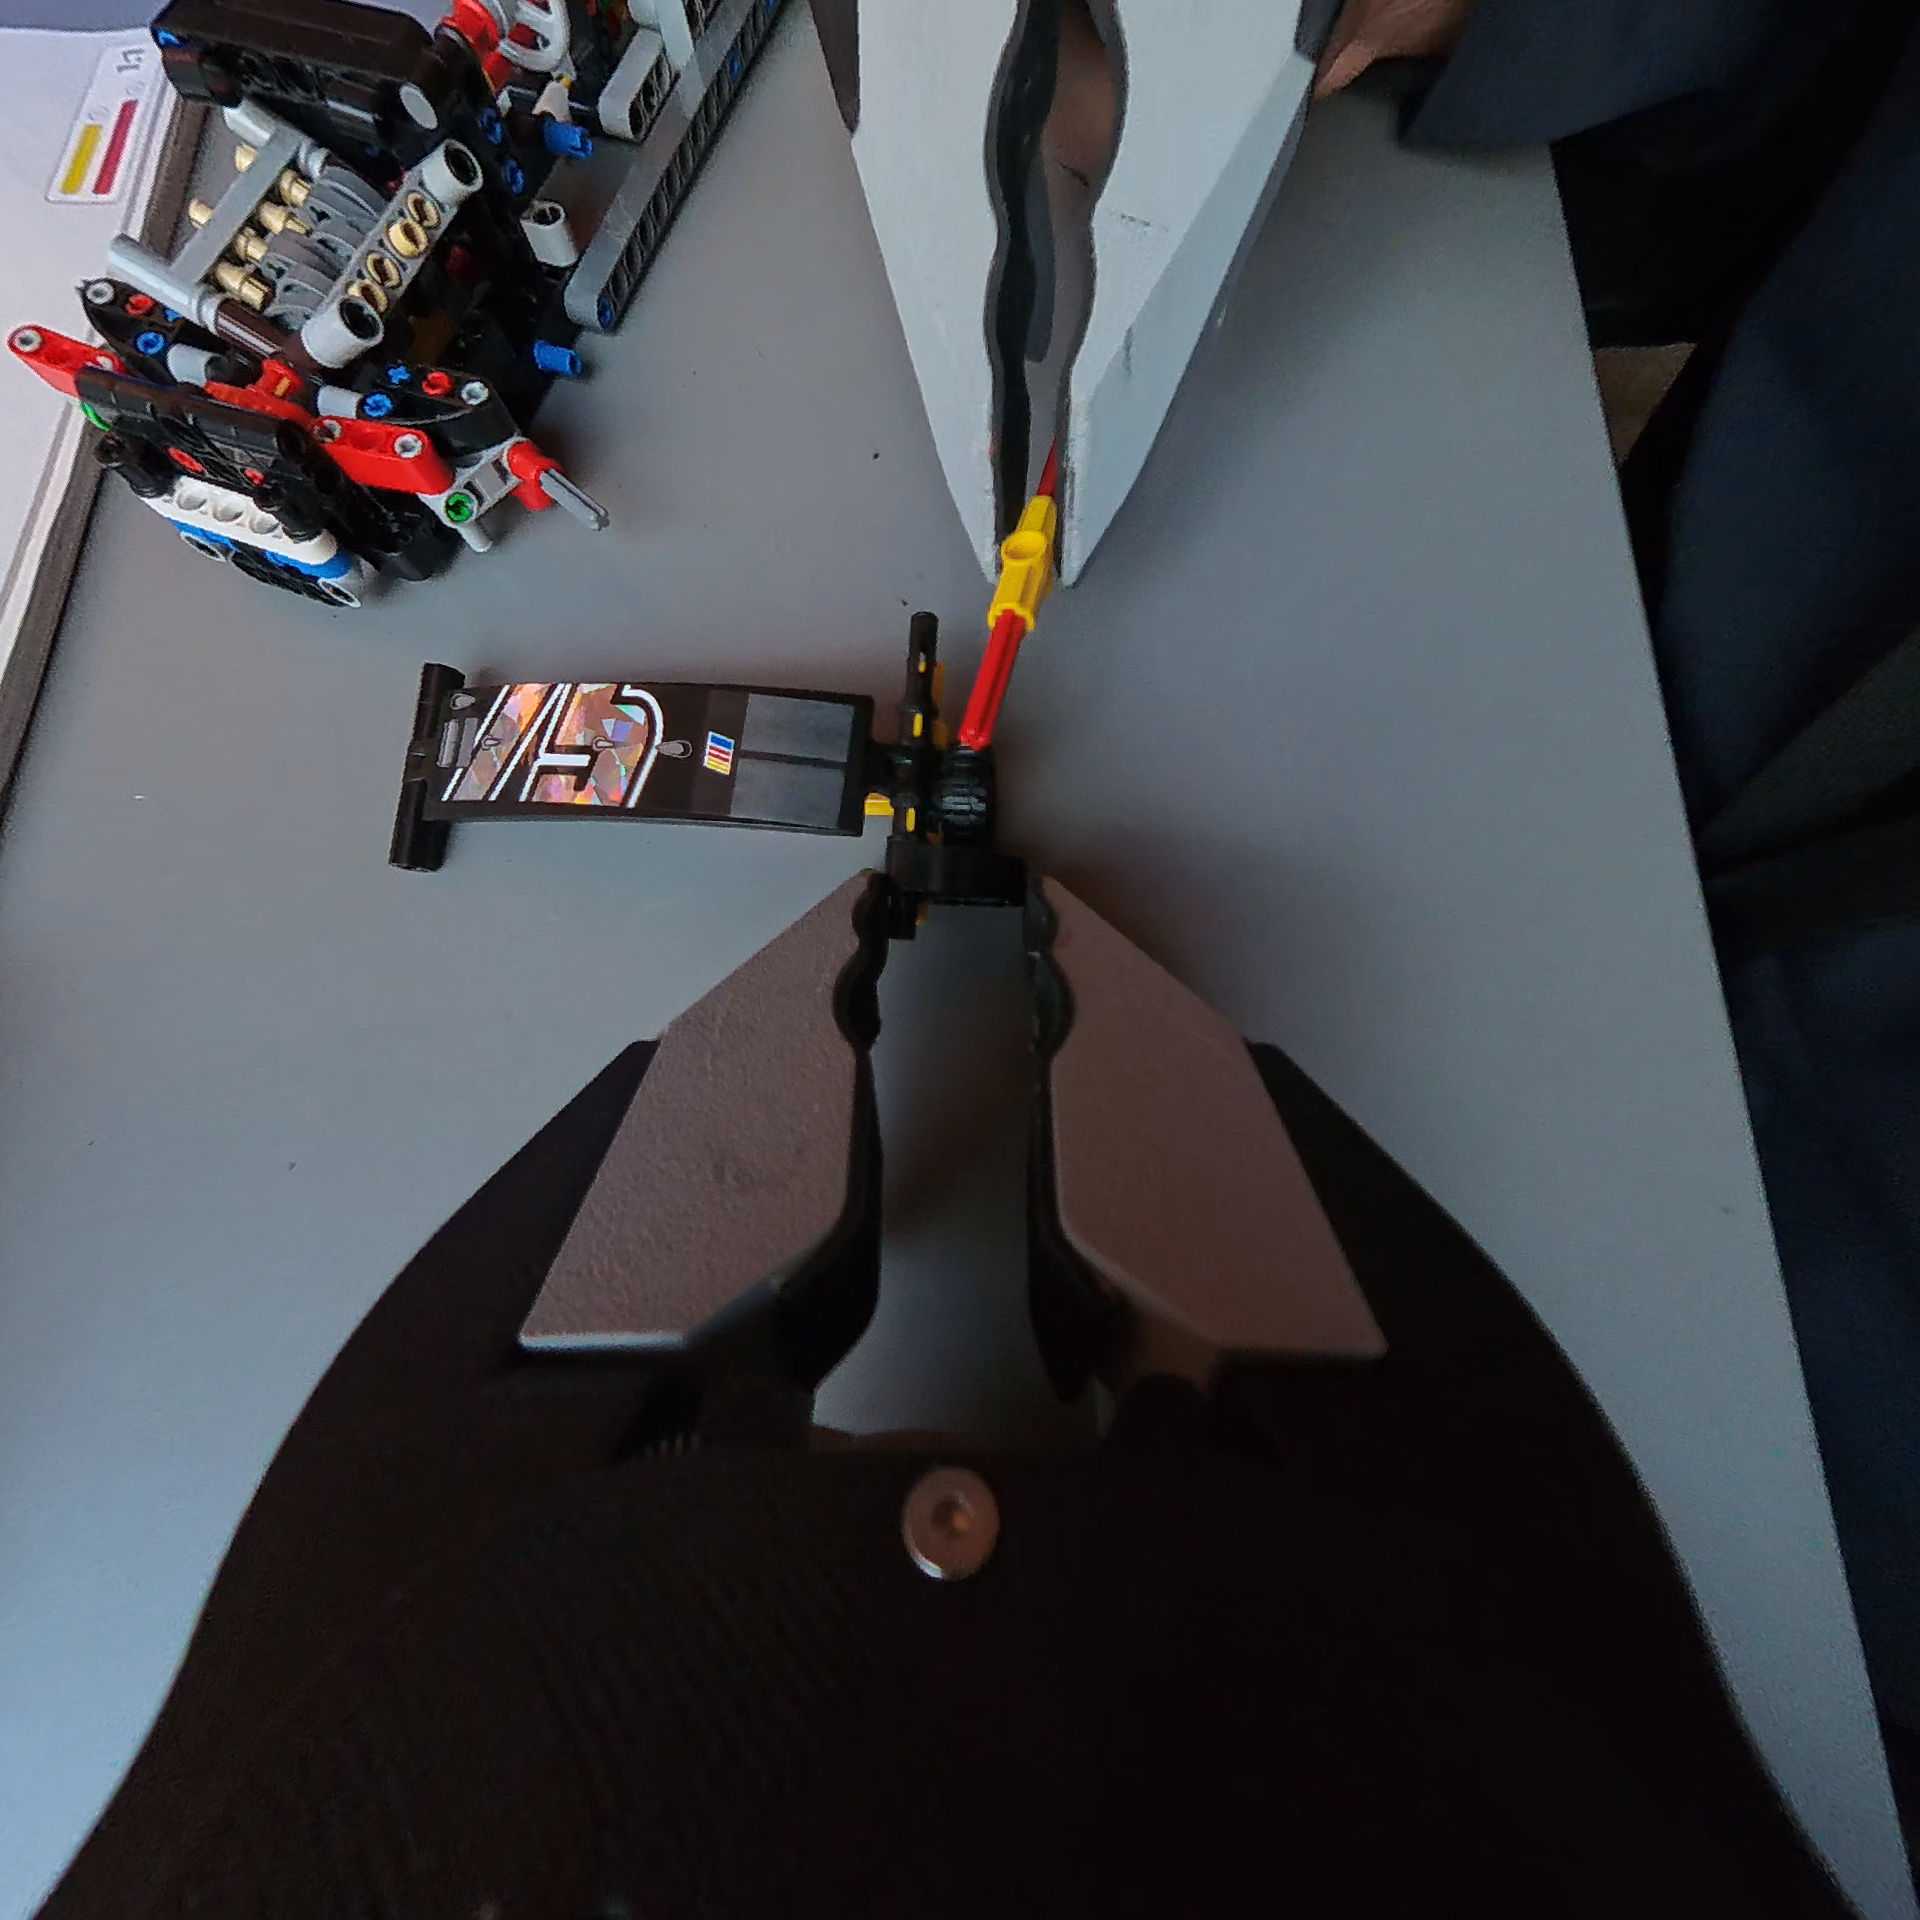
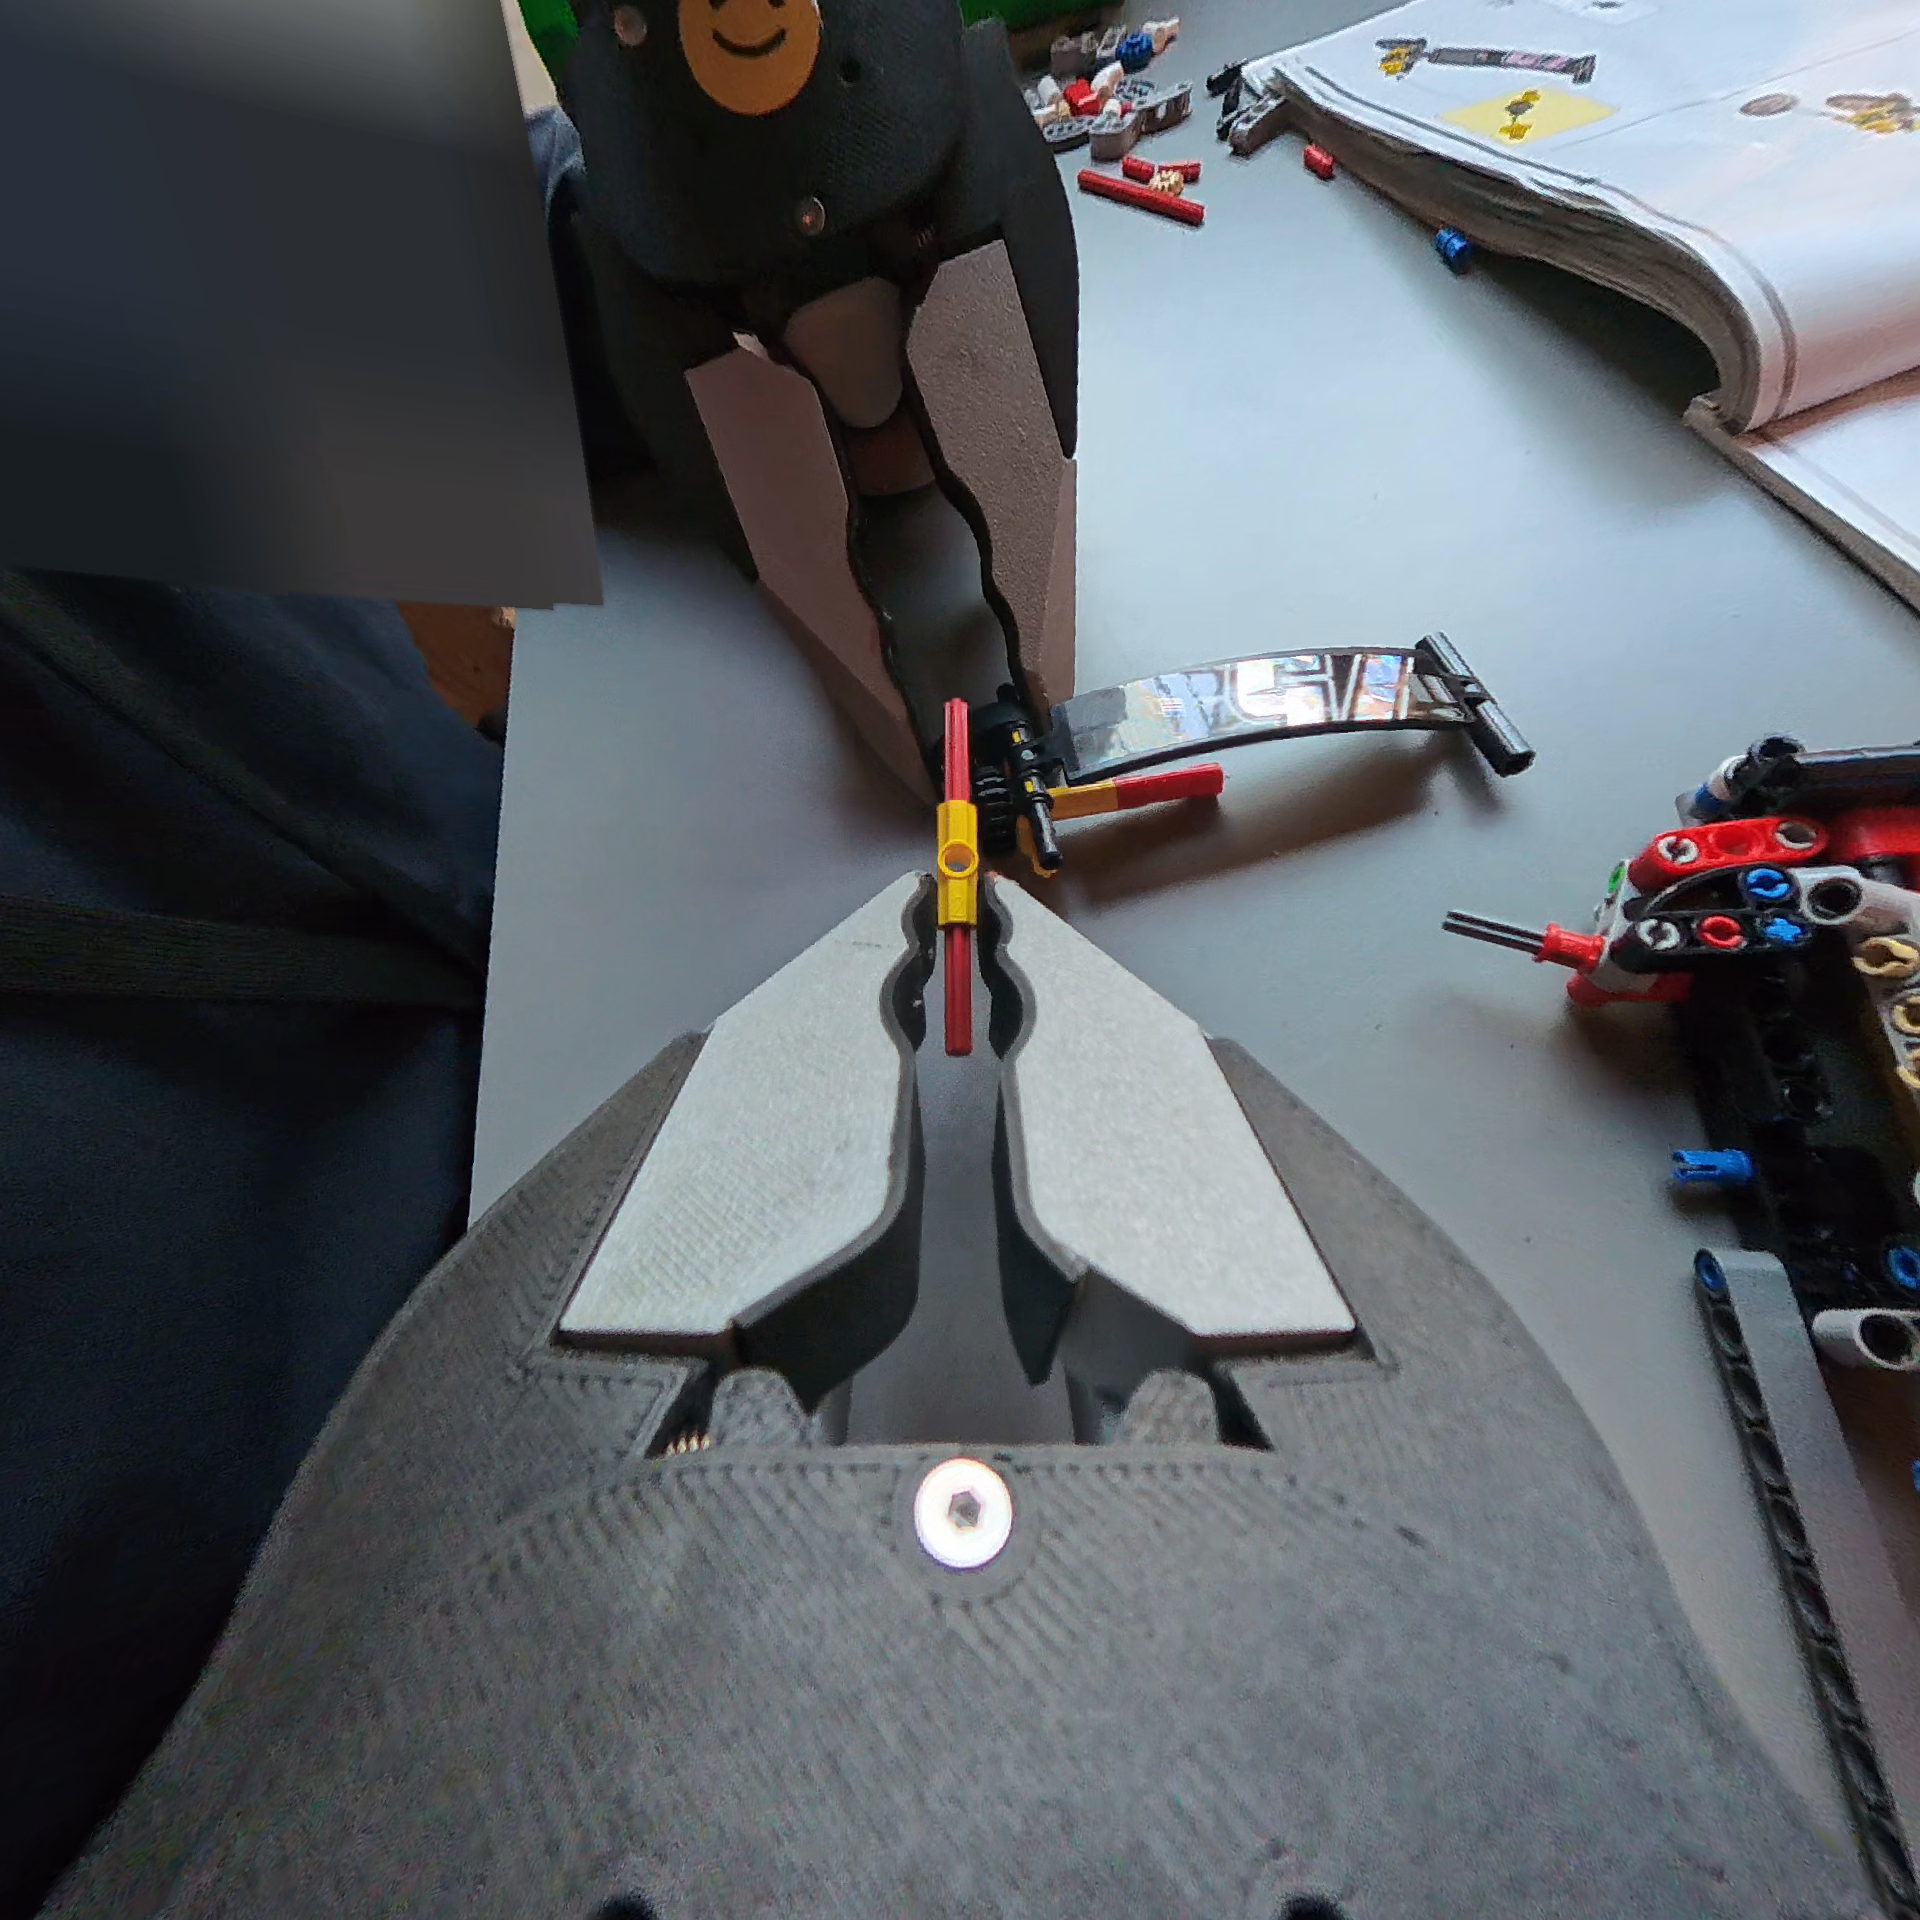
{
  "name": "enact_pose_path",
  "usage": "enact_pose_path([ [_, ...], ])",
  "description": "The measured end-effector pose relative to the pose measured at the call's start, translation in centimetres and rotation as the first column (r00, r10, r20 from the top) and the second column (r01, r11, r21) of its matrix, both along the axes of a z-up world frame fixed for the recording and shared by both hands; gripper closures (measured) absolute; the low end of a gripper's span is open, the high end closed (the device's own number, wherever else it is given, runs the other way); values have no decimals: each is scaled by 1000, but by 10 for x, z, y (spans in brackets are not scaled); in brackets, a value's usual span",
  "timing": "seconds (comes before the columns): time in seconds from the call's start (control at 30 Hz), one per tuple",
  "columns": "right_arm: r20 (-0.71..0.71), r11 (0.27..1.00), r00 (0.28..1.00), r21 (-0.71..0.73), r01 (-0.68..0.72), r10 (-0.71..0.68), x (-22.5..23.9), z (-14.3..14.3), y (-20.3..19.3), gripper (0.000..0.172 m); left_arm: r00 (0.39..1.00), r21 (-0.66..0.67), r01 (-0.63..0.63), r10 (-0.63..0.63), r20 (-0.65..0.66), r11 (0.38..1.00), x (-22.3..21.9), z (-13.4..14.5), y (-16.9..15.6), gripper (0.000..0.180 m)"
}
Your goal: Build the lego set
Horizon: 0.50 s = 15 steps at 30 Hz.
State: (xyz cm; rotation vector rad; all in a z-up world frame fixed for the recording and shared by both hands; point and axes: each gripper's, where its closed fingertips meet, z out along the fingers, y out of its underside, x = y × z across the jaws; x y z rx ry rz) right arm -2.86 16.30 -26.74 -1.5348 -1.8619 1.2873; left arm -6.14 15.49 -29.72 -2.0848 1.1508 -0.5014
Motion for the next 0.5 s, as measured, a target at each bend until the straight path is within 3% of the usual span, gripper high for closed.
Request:
enact_pose_path([
  [0.5, 9, 998, 1000, 56, 8, -9, -2, -4, 2, 167, 1000, 10, -15, 15, -6, 1000, -2, 0, 2, 157],
])
